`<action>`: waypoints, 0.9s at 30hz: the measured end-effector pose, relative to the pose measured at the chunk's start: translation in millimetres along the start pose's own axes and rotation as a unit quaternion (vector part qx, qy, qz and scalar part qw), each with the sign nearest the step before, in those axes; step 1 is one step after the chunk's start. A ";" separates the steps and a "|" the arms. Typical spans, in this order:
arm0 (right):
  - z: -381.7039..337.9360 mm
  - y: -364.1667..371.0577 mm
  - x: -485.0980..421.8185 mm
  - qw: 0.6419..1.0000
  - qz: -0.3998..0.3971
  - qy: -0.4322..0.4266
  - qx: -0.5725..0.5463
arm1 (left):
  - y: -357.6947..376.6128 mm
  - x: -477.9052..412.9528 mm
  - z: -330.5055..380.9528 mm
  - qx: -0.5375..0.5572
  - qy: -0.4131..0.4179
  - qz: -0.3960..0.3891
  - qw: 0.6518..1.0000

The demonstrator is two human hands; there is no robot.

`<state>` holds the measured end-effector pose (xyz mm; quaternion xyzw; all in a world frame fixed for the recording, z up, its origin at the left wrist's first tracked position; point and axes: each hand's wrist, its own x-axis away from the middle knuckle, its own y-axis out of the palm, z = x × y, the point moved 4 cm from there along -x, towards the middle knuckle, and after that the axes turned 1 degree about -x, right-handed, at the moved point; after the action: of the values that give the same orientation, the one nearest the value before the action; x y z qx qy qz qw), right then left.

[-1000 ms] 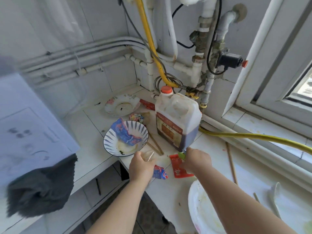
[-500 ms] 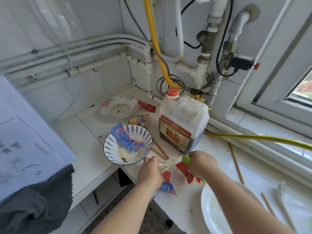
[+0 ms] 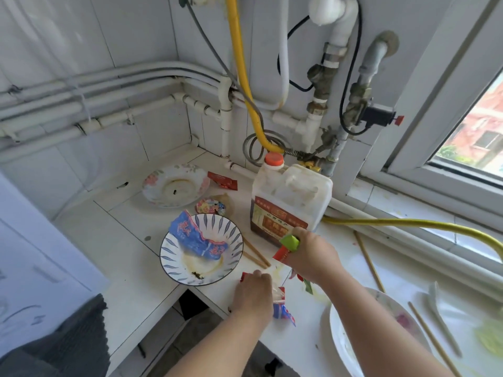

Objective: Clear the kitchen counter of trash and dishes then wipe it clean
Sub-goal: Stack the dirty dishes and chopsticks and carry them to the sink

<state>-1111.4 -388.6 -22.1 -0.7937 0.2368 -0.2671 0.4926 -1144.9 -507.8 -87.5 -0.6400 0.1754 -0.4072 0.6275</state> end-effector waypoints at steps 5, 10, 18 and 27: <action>-6.8 -5.2 3.8 1.000 0.001 0.010 0.001 | -2.9 2.6 -1.5 -0.054 0.059 0.043 0.996; -11.5 -15.5 13.1 0.999 0.026 0.014 -0.024 | -8.7 0.8 5.6 0.006 0.082 0.048 0.995; -56.6 -39.1 15.2 0.975 0.131 0.018 -0.181 | -83.1 8.5 -44.8 0.367 -0.024 0.190 0.910; -93.8 3.2 1.8 0.945 0.061 0.082 -0.310 | -98.3 3.0 -157.1 0.464 -0.216 0.174 0.841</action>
<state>-1172.1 -452.5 10.1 -0.8665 0.3951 -0.2146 0.2167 -1287.8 -598.9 -12.3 -0.3050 -0.0657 -0.1763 0.9336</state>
